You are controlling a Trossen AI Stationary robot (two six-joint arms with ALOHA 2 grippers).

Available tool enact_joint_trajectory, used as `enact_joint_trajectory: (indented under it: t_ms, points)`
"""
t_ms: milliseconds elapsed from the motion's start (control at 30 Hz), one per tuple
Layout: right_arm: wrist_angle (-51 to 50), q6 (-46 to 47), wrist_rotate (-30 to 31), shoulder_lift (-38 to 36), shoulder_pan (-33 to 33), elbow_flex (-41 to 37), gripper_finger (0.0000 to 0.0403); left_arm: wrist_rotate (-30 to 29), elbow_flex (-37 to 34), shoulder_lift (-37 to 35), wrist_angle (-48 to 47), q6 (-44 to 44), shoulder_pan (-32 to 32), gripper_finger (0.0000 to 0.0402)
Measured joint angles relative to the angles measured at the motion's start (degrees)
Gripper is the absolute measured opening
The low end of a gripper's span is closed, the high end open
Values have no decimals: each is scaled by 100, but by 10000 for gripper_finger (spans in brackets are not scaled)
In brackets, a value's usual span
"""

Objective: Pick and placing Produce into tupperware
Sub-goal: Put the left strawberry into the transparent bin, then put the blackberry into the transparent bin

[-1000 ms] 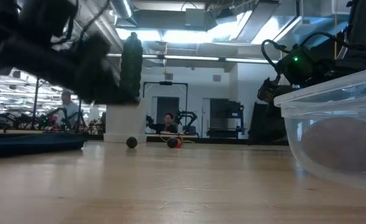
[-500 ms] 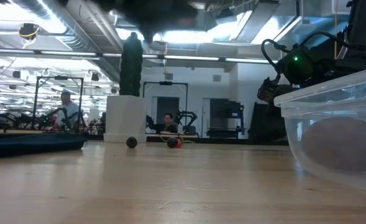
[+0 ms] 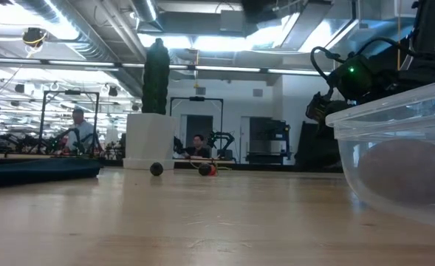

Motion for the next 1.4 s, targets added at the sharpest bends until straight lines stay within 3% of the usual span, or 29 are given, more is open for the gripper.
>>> enact_joint_trajectory:
  t_ms: [267, 600, 900, 1100, 1267, 1400]
  points:
    - [-72, 19, -2, 0, -2, 0, 339, 429, 1157, 1429, 0, 181, -17, 110]
    - [-229, 22, -4, 0, 0, 0, 339, 709, 1388, 2109, 8, -178, -4, 108]
    - [-227, 153, -4, 0, -2, 0, 339, 706, 1388, 2129, 20, -178, -4, 165]
    - [-225, 153, -5, 0, -2, 0, 339, 547, 1386, 2062, -176, 12, 17, 180]
    - [-247, 175, -11, 0, -2, 0, 339, 226, 1386, 1359, -1097, 250, 134, 176]
    - [-258, 317, -24, 0, -2, 0, 339, -583, 1386, 669, -1843, 729, 247, 171]
